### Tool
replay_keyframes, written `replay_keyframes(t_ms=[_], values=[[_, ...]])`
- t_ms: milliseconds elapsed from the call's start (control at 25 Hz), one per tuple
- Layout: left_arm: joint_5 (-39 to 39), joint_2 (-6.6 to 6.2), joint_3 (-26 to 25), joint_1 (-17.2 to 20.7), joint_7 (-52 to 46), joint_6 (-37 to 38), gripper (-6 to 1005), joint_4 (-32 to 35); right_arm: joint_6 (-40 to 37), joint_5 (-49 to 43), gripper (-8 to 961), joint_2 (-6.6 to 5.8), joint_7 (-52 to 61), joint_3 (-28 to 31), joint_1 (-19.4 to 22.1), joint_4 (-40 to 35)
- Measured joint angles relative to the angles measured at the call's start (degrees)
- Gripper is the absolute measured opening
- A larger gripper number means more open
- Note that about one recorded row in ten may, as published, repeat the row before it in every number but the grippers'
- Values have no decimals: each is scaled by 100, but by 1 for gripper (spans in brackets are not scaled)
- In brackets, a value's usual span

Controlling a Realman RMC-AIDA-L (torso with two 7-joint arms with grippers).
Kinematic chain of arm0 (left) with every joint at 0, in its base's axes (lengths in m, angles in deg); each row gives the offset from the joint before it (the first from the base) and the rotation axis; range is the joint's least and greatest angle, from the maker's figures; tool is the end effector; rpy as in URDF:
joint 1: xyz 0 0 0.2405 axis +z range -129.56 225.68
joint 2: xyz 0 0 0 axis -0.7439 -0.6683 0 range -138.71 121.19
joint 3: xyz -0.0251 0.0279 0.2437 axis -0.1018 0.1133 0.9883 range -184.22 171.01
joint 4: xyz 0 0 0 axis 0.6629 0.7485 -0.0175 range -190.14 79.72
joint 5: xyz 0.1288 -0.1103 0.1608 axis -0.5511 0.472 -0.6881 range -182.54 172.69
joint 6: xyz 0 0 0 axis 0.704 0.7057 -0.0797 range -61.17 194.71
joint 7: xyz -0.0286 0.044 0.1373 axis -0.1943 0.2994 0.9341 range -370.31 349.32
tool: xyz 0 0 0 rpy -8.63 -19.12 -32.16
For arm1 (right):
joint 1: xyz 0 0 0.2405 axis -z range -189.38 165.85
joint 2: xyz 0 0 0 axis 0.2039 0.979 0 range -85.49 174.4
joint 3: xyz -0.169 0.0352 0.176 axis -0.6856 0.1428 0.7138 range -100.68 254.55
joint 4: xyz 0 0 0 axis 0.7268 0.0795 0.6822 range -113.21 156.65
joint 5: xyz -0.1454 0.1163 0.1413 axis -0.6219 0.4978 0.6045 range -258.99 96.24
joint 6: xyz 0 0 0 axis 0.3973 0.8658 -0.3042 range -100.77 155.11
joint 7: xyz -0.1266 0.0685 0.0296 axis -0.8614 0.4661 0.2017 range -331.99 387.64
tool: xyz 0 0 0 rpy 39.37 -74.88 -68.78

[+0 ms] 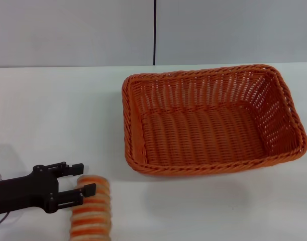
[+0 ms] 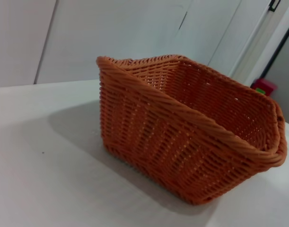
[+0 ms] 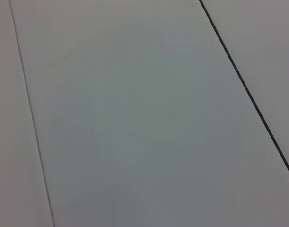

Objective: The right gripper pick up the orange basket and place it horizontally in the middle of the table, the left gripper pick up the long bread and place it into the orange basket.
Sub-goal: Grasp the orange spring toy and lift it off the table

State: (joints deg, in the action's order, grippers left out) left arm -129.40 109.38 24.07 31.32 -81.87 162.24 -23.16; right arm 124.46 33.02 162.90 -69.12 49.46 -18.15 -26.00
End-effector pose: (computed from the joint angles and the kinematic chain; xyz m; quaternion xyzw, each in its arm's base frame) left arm -0.3561 0.2402 -0.0034 -0.9164 -0.3109 -0.2231 0.1178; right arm 0.3345 0.2486 0.1772 -0.6889 0.2128 0.5399 0.4344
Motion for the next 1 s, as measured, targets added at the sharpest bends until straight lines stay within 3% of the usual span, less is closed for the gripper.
replay_keyframes(t_ms=[1000], values=[[-295, -12, 164, -47, 34, -131, 668, -81, 9, -66, 649, 3, -9, 37, -29, 17]])
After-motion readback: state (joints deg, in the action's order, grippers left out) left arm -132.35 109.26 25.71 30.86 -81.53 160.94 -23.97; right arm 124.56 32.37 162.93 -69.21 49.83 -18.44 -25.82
